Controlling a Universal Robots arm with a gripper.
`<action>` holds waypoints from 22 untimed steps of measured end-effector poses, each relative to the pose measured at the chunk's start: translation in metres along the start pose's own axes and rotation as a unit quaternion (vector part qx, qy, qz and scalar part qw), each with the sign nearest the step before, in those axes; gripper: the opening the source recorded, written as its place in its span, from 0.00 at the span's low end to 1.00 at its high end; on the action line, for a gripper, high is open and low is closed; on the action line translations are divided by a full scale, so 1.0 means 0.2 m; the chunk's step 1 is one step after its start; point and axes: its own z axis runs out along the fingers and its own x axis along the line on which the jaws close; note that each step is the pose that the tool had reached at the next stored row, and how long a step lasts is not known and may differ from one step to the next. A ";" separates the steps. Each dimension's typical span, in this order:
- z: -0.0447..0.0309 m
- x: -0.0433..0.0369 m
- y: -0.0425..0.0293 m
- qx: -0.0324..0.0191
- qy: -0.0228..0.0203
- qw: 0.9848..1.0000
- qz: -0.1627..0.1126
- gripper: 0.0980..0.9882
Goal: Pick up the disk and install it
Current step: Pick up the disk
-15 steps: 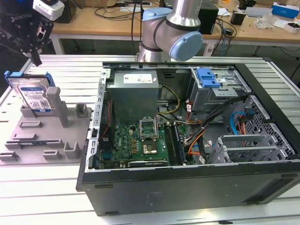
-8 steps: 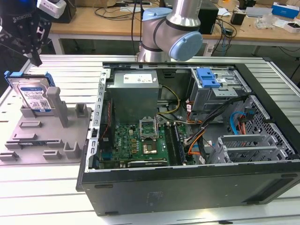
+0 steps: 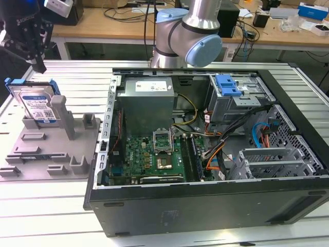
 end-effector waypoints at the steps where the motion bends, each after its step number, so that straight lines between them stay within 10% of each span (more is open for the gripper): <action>1: 0.001 0.000 0.000 0.001 0.001 1.000 -0.022 0.01; 5: 0.003 0.000 0.000 0.002 0.003 0.998 -0.063 0.01; 14: 0.008 0.000 0.000 0.005 0.007 0.985 -0.174 0.02; 16: 0.009 0.000 0.000 0.006 0.008 0.981 -0.196 0.08; 19: 0.013 0.000 -0.001 0.007 0.010 0.970 -0.243 0.36; 22: 0.016 -0.001 -0.001 0.008 0.011 0.960 -0.279 0.43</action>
